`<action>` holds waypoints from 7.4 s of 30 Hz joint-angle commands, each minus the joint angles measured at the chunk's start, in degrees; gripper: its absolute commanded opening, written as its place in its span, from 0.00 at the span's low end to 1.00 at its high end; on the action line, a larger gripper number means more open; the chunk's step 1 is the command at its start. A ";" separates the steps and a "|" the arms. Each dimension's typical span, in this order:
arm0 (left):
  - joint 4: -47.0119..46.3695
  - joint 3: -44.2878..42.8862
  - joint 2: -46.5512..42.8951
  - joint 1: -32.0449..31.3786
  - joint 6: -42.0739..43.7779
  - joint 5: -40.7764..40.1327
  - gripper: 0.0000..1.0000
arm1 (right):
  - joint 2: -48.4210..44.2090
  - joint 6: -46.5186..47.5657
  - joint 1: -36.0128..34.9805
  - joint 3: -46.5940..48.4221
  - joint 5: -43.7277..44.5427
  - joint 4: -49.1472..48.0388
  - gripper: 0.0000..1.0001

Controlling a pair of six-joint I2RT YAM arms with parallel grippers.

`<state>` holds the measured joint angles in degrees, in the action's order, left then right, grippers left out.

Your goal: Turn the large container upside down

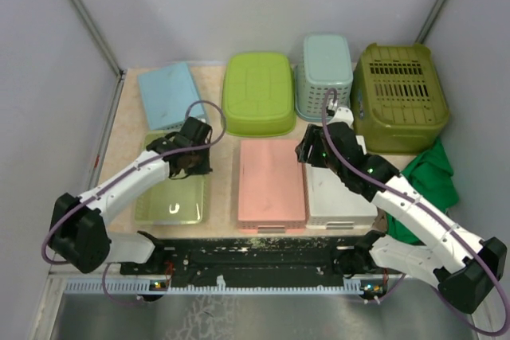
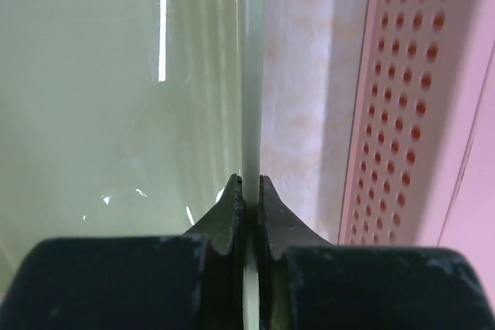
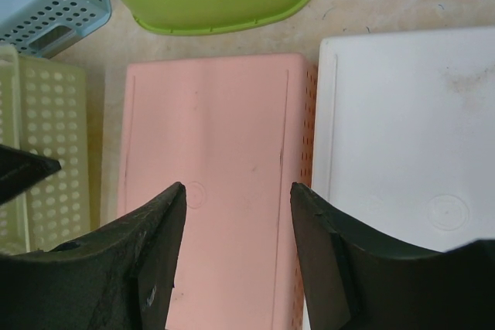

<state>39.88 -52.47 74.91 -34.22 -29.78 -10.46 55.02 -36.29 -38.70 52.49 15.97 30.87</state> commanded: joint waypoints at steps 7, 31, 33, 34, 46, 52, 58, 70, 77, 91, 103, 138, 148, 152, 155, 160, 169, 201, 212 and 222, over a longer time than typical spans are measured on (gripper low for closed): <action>-9.96 -8.81 10.01 17.80 9.07 8.77 0.00 | 1.92 -0.19 0.38 2.14 -0.53 -2.70 0.56; -3.50 -13.06 -2.07 28.32 6.41 60.23 0.00 | 3.80 1.02 0.38 3.83 0.10 -3.33 0.56; -7.31 -10.63 -2.61 29.78 2.27 67.04 0.00 | 3.24 0.95 0.37 3.65 0.18 -3.23 0.56; -10.44 -9.03 -2.96 30.31 -0.33 71.93 0.00 | 2.86 0.89 0.38 3.28 0.26 -3.23 0.56; -29.36 5.14 -4.84 37.07 -15.01 84.19 0.00 | 1.50 0.82 0.38 2.56 0.23 -3.16 0.56; -31.83 9.74 -3.05 40.43 -13.79 83.03 0.00 | 1.69 0.89 0.38 2.57 0.00 -3.54 0.56; -16.23 7.12 -1.43 42.91 3.76 73.70 0.00 | 1.62 0.96 0.33 2.10 0.12 -3.27 0.56; -1.42 1.15 -3.29 44.51 14.19 50.79 0.00 | 3.50 1.92 0.36 2.39 -0.77 -4.52 0.56; 1.17 0.83 -4.50 44.54 14.97 38.87 0.00 | 5.31 2.05 0.38 3.19 -1.98 -5.58 0.56; -2.26 -0.13 -9.79 43.82 16.08 45.67 0.00 | 8.72 2.09 0.38 4.07 -3.58 -7.06 0.56; -21.12 -0.95 -9.04 35.00 1.17 76.89 0.00 | 8.53 1.26 0.38 3.81 -4.14 -7.36 0.55; 1.03 -1.38 3.48 42.92 16.17 49.87 0.31 | 5.25 1.73 0.33 2.47 -1.61 -5.67 0.55; 1.65 -1.64 2.15 42.92 16.34 45.03 0.55 | 6.62 1.82 0.38 3.06 -2.46 -6.25 0.55; 2.99 -3.99 0.70 42.92 16.29 42.32 0.65 | 7.00 1.80 0.37 3.34 -2.67 -6.14 0.55; 3.93 -6.19 -1.05 42.98 16.35 42.10 0.66 | 7.33 1.83 0.37 3.46 -2.90 -6.32 0.55; 4.23 -9.71 -4.96 42.92 17.03 41.23 0.69 | 8.58 0.58 -0.07 3.45 -6.78 -9.50 0.55; 6.77 -10.84 -6.63 42.86 16.38 46.24 0.56 | 23.93 -2.32 -12.57 11.52 -12.77 -20.73 0.54; -35.57 18.21 -3.12 47.50 -11.19 84.82 0.00 | 16.79 -3.70 -12.98 6.33 -5.18 -17.71 0.55; -2.28 4.85 -1.34 48.28 15.75 51.37 0.00 | 18.87 -3.23 -13.00 7.40 -5.97 -17.88 0.55; 5.80 -2.31 -5.86 48.24 16.50 30.24 0.61 | 20.47 -2.75 -12.98 8.15 -6.85 -17.78 0.55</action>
<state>37.23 -50.74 70.98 14.24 -16.62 35.35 75.13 -40.03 -51.94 58.52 9.30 14.59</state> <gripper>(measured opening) 0.487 0.549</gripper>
